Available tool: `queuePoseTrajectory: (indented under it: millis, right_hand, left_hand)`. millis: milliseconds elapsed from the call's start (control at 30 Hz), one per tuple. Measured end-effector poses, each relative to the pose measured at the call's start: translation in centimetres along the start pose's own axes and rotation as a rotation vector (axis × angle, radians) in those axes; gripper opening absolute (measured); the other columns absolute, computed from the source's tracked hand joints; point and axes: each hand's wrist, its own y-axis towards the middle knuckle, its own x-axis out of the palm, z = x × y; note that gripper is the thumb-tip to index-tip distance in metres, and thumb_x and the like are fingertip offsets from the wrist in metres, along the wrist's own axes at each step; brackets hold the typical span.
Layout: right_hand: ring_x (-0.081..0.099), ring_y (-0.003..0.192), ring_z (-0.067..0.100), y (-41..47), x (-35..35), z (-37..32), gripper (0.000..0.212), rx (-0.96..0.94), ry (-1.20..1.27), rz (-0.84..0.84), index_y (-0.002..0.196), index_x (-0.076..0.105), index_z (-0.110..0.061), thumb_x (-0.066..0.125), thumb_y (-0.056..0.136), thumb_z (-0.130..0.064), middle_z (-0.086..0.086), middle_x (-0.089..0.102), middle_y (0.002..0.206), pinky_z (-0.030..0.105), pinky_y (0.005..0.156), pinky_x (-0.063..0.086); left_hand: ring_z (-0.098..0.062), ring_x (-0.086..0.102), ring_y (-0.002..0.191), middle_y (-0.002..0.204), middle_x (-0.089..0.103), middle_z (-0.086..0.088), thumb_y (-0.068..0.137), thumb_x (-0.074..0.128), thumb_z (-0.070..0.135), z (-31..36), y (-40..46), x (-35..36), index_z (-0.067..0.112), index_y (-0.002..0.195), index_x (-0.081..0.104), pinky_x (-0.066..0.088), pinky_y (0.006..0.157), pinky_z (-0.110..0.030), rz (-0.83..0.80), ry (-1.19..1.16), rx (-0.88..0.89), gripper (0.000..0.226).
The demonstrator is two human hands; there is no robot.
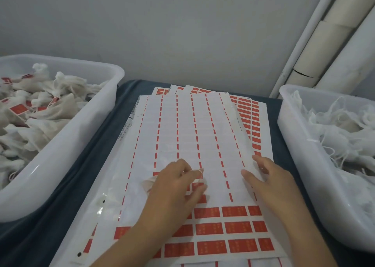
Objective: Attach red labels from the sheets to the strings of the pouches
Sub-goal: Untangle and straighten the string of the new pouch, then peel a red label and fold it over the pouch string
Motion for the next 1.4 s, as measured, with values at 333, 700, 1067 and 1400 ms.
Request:
queuePoseTrajectory:
  millis: [333, 700, 1067, 1400]
  right_hand:
    - [0.068, 0.094, 0.032, -0.3, -1.0, -0.8, 0.061, 0.121, 0.623, -0.497, 0.122, 0.049, -0.038, 0.076, 0.07, -0.023, 0.0, 0.07, 0.107, 0.056, 0.081, 0.053]
    - [0.063, 0.08, 0.02, -0.3, 1.3, -2.4, 0.023, 0.225, 0.534, -0.274, 0.11, 0.05, -0.031, 0.058, 0.089, -0.039, 0.0, 0.065, 0.091, 0.029, 0.055, 0.051]
    - [0.069, 0.06, 0.018, -1.1, 2.8, -1.9, 0.032, 0.19, 0.698, -0.368, 0.094, 0.053, -0.029, 0.076, 0.074, -0.018, -0.006, 0.071, 0.072, 0.02, 0.039, 0.048]
    - [0.068, 0.062, 0.006, -1.6, 3.0, -1.9, 0.037, 0.123, 0.825, -0.417, 0.096, 0.054, -0.031, 0.075, 0.066, -0.025, -0.014, 0.071, 0.068, 0.018, 0.041, 0.049]
  left_hand:
    - [-0.001, 0.033, 0.119, 0.133, 0.035, 0.02, 0.089, 0.041, 0.057, -0.3, 0.3, 0.2, 0.04, 0.137, 0.035, 0.026, 0.104, -0.02, -0.002, 0.241, -0.107, 0.051]
    - [0.007, 0.024, 0.1, 0.125, 0.037, 0.024, 0.084, 0.046, 0.06, -0.8, 0.1, 0.3, 0.044, 0.128, 0.045, 0.019, 0.092, -0.014, -0.01, 0.067, -0.101, 0.046]
    - [0.007, 0.033, 0.094, 0.107, 0.036, 0.026, 0.086, 0.053, 0.05, -0.4, -0.2, 0.0, 0.039, 0.119, 0.054, 0.027, 0.09, -0.007, 0.0, -0.026, -0.051, 0.035]
    - [0.002, 0.04, 0.093, 0.112, 0.054, 0.017, 0.089, 0.054, 0.036, -0.4, -0.1, -0.6, 0.029, 0.115, 0.065, 0.033, 0.088, -0.005, 0.025, -0.057, 0.125, 0.028]
